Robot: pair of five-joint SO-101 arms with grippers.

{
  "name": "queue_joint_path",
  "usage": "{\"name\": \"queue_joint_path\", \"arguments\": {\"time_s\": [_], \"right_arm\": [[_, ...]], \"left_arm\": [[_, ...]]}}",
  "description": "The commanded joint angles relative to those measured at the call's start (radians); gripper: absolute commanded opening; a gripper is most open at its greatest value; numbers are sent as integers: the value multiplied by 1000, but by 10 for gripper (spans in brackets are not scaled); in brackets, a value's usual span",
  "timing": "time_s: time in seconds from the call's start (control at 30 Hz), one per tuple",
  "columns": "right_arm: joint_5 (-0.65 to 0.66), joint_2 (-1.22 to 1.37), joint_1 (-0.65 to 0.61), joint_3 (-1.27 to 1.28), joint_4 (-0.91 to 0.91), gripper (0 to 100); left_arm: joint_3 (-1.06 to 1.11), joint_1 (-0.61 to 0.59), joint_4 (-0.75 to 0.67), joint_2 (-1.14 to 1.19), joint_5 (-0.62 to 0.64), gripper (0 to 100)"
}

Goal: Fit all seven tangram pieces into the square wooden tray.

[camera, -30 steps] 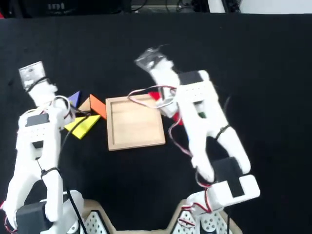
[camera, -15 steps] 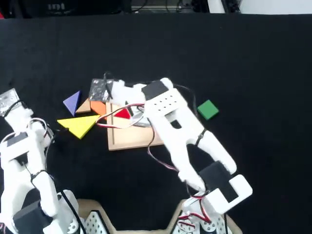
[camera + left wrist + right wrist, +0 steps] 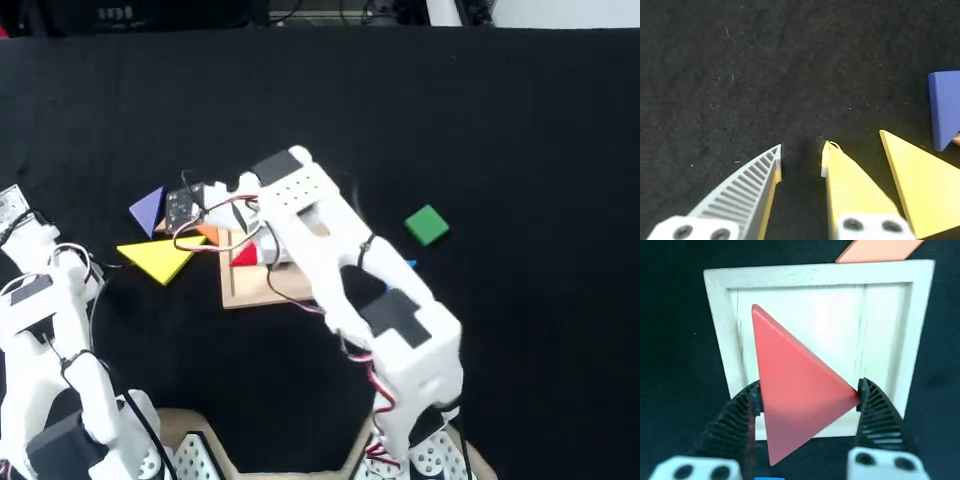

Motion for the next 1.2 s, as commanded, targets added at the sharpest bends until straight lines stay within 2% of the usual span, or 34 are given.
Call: {"name": "queue_joint_path", "arguments": {"time_s": [0.0,0.3,0.7,0.97,1.17], "right_arm": [[18,12,-8,-65,12,173],[-60,22,-26,16,-137,172],[-60,21,-52,51,-84,175],[-60,21,-52,51,-58,341],[-58,-18,-48,70,-31,311]], "left_arm": [[-15,-8,-12,-17,20,148],[-16,2,-12,-15,20,148],[-8,2,-44,-11,20,148],[-8,4,-46,-9,20,148],[-8,4,-46,-9,20,148]]}}
